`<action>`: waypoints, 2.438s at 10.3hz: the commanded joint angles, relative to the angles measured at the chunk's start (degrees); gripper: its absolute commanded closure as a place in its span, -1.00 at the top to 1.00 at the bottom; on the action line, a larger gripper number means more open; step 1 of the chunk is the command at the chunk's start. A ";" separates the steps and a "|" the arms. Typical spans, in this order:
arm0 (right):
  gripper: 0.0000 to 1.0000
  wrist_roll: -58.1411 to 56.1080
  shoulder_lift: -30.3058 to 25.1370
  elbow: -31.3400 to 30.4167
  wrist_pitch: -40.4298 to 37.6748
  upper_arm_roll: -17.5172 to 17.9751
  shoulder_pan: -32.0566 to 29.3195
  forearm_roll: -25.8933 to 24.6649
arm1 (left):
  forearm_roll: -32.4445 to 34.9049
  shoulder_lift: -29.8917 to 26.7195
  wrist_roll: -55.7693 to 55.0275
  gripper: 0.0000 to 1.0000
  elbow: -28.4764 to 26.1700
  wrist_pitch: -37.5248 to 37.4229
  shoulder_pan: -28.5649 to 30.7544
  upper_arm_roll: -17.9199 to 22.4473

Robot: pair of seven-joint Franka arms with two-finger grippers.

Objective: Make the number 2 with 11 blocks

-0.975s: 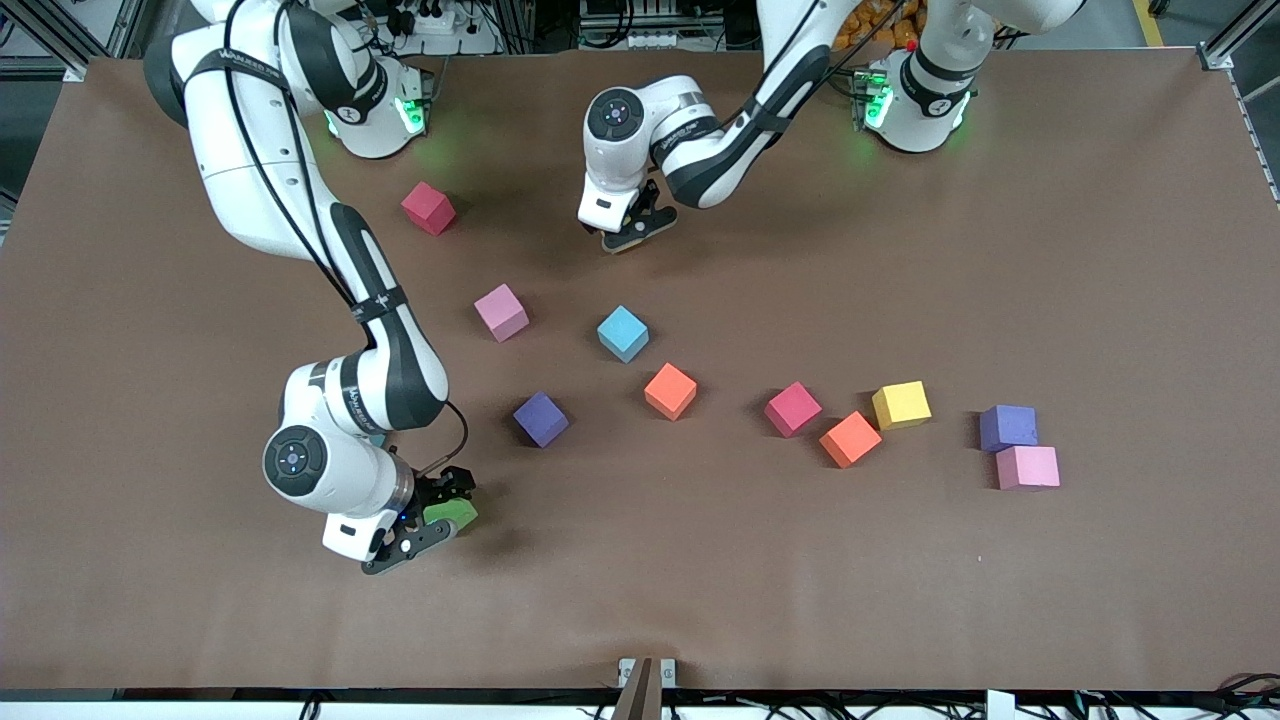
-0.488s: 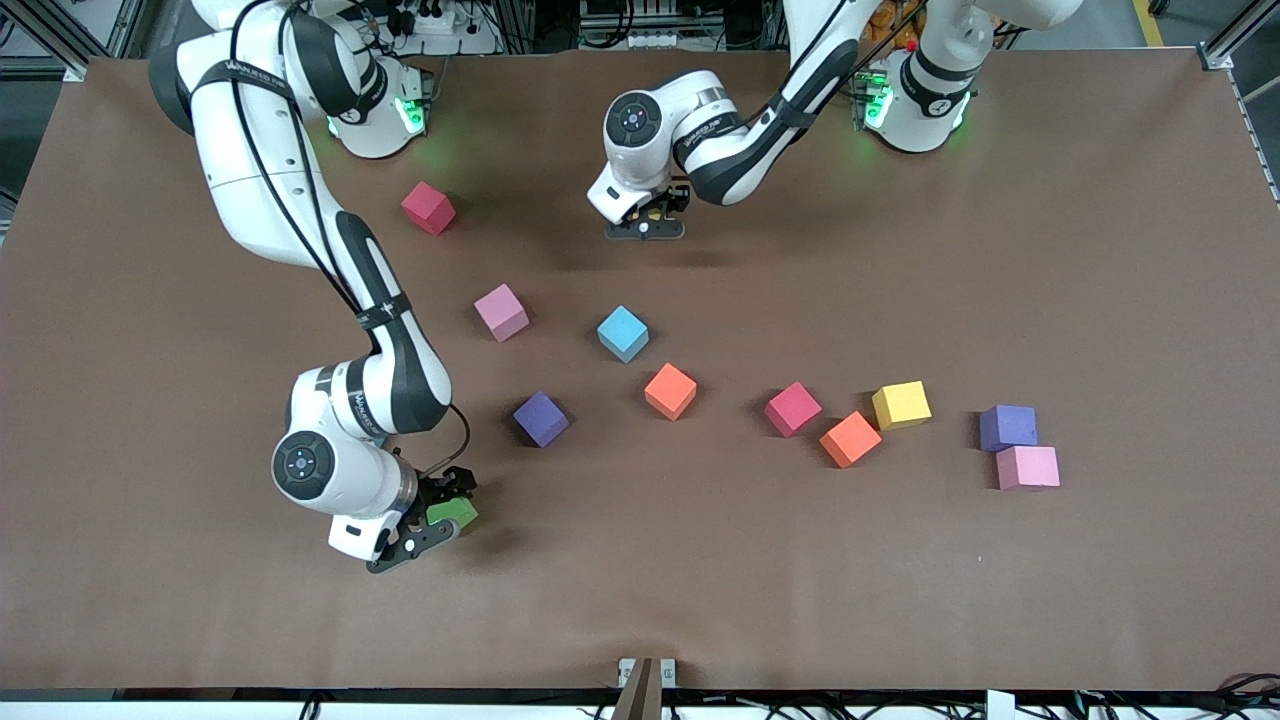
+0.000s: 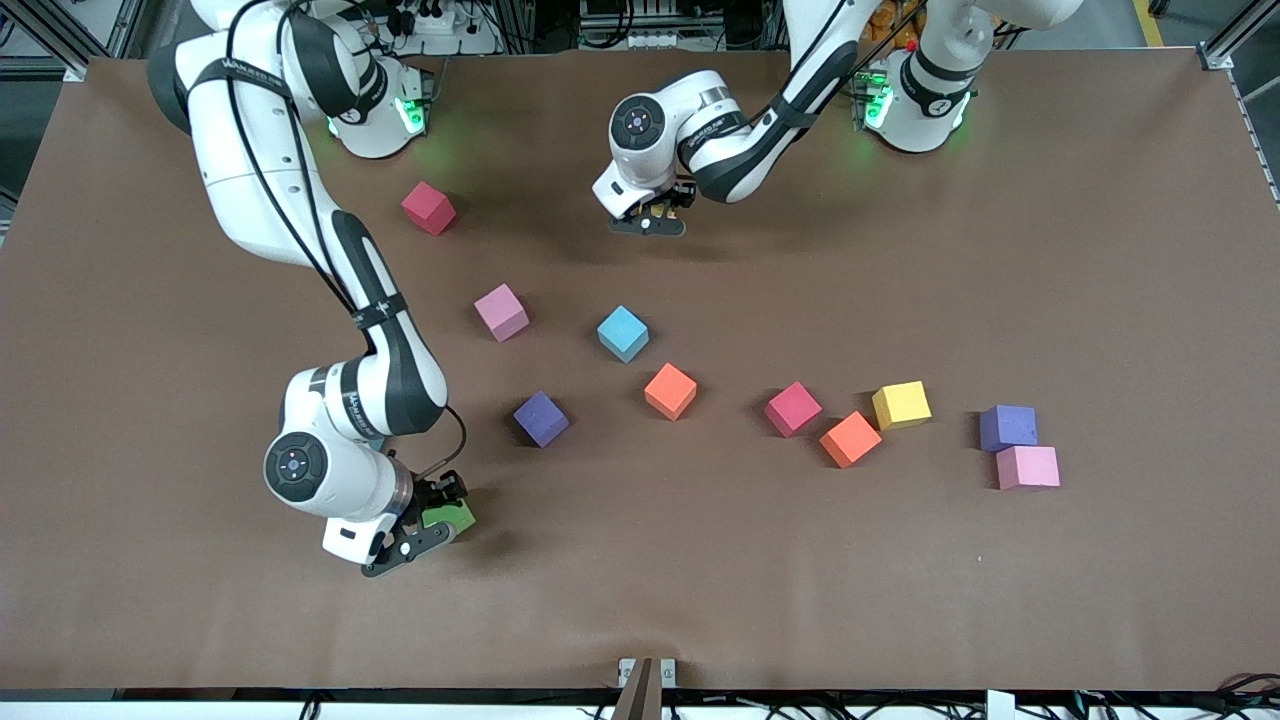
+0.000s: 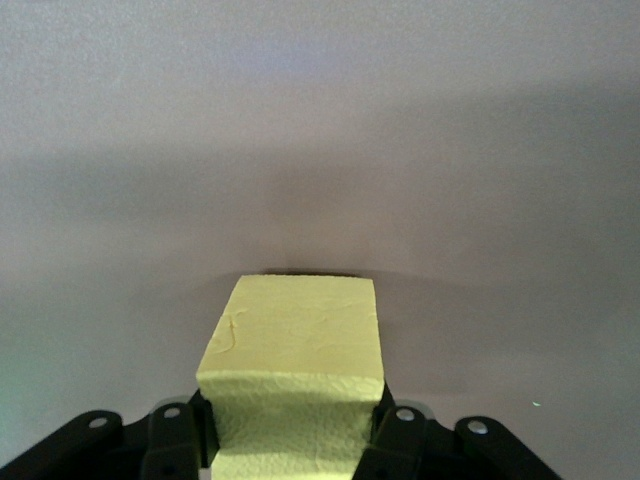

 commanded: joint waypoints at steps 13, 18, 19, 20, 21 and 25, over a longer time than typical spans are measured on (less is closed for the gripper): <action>-1.00 -27.20 -31.88 -31.91 -8.45 -0.18 6.59 -0.97 | 0.99 1.91 -5.56 -0.69 0.27 6.38 -0.12 -0.14; -1.00 -29.59 -35.13 -33.15 -10.55 0.00 10.36 -4.84 | 1.61 2.00 -6.97 1.00 0.45 6.21 0.06 0.03; -1.00 -29.51 -35.31 -33.15 -11.17 -0.09 10.46 -4.84 | 1.61 1.82 -7.75 1.00 0.36 6.03 0.15 0.03; -1.00 -29.51 -35.40 -33.15 -11.18 0.00 10.46 -4.84 | 1.61 1.56 -8.63 1.00 0.36 5.85 0.15 0.03; -1.00 -29.42 -35.40 -33.15 -11.18 -0.09 10.81 -4.84 | 1.61 0.69 -8.55 1.00 0.27 5.59 0.32 0.03; -1.00 -28.80 -38.56 -38.40 -7.95 -0.09 13.09 -4.93 | 1.87 -3.35 -7.85 1.00 0.36 2.34 1.46 -0.05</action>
